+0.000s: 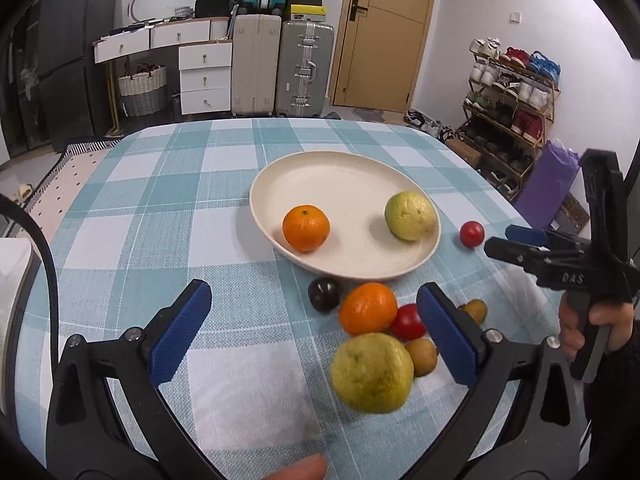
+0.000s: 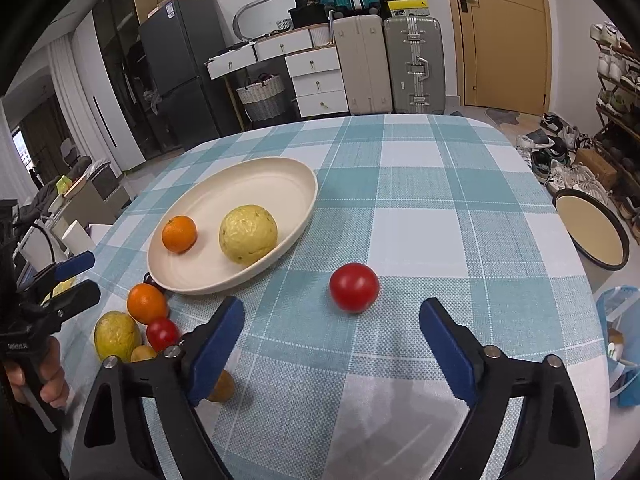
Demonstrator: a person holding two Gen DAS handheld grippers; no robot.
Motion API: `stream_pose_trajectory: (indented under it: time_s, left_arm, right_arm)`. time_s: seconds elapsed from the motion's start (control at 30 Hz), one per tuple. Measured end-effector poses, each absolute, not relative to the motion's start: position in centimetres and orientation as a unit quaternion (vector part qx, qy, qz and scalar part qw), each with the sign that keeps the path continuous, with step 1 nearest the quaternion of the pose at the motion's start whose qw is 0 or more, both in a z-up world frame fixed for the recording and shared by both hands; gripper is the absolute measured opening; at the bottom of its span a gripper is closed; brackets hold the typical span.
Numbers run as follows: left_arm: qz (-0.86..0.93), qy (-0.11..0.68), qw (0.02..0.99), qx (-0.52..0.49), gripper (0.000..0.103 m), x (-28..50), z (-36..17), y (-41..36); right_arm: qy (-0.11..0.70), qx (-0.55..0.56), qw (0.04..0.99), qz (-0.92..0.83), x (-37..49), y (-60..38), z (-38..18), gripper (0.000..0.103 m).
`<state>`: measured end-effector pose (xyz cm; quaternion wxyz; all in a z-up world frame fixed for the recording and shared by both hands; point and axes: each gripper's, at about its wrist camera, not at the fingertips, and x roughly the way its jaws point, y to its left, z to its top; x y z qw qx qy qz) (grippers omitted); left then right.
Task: Organize fruits
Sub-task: 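Grasp the red tomato with the right gripper while the left gripper grasps the green citrus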
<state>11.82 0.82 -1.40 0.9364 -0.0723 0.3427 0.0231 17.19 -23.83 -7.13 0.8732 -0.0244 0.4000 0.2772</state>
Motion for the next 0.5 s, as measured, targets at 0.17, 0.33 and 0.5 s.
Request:
stream_pose_trajectory:
  time_s: [0.17,0.33,0.5]
  left_arm:
    - [0.026,0.355,0.933,-0.058,0.102,10.1,-2.0,-0.1]
    - [0.024,0.368,0.927,-0.067,0.102,9.4,-2.8,0.0]
    - [0.026,0.380,0.922,-0.072,0.102,9.4,-3.2,0.2]
  right_arm:
    - [0.408,-0.030,0.869,0.278,17.6,-23.9,-7.5,0.080]
    - [0.422,-0.019,0.864,0.275,18.8,-23.7,-8.3,0.071]
    - [0.430,-0.019,0.860,0.274,19.6,-23.2,-8.7,0.066]
